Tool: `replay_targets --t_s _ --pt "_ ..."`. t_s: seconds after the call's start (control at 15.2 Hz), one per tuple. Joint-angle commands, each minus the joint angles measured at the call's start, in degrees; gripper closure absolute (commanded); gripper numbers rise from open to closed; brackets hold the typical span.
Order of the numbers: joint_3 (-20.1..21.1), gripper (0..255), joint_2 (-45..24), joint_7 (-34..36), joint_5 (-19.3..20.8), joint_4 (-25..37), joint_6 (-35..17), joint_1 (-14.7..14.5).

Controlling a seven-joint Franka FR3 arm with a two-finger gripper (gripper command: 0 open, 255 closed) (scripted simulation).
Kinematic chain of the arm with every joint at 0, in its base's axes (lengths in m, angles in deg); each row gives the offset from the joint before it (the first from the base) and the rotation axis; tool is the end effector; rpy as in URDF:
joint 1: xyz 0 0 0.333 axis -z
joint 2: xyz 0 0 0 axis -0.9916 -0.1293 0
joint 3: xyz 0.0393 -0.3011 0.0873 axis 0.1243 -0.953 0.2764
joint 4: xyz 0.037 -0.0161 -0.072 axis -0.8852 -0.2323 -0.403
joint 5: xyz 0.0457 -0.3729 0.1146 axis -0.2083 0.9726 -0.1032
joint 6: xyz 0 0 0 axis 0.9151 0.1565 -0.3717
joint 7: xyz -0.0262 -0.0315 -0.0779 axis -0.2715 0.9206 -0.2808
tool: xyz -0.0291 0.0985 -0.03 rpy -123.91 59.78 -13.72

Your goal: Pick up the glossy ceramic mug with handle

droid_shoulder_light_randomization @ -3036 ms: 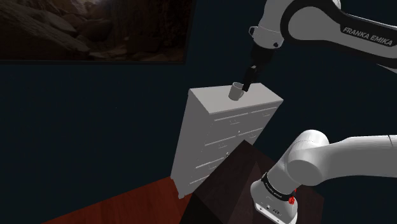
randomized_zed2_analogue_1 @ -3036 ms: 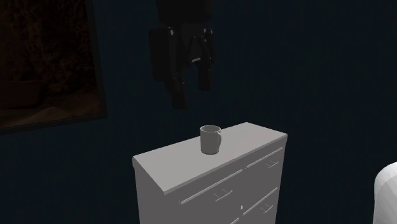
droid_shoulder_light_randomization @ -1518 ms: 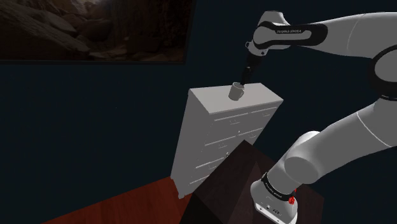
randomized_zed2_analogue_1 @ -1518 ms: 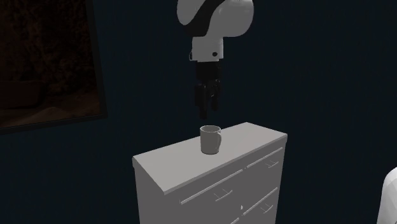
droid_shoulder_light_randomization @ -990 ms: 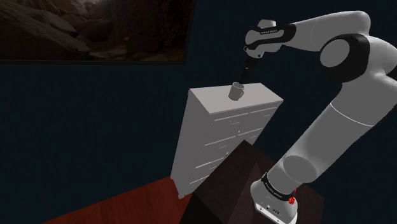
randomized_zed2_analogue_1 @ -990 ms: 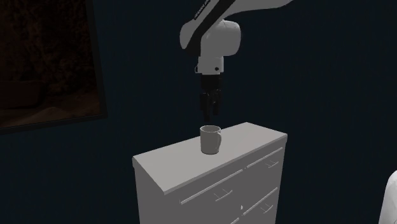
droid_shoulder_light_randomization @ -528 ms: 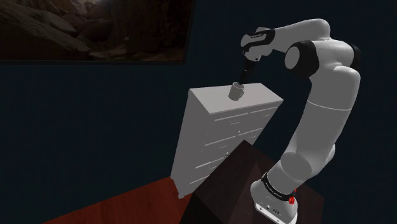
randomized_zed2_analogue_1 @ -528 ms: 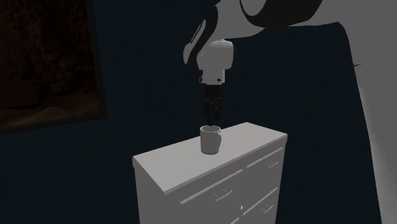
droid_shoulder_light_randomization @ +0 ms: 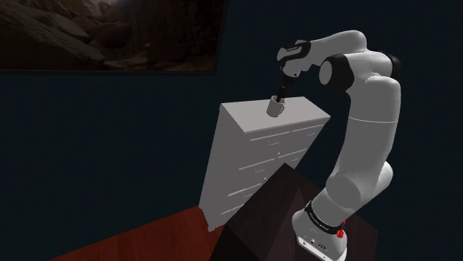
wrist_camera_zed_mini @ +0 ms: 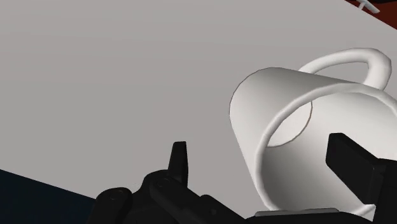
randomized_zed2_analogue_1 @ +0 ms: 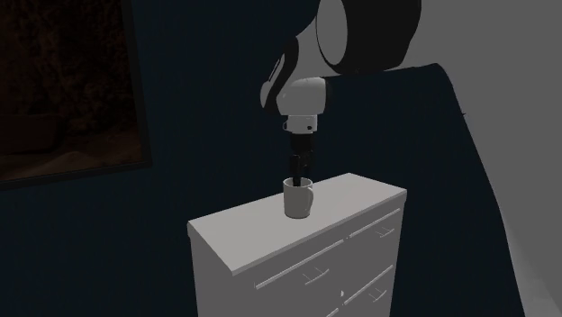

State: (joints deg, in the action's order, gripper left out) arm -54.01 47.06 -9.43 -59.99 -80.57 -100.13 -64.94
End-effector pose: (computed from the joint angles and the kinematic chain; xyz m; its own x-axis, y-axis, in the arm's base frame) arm 0.4975 -0.4440 0.3810 0.9901 0.1369 -0.0318 0.1351 -0.9894 -0.0527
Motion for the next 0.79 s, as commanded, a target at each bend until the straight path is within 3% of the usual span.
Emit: replay_targets --t_s 0.0,0.13,0.2,0.73 --pt "0.2 0 -0.7 -0.3 -0.4 -0.7 -1.3 0.2" --pt "0.2 0 -0.8 -0.4 -0.5 -0.9 -1.7 0.2" --pt "0.2 255 -0.7 -0.4 -0.4 -1.0 -1.6 0.1" --pt "0.2 255 -0.7 -0.4 -0.4 -1.0 -1.6 0.1"
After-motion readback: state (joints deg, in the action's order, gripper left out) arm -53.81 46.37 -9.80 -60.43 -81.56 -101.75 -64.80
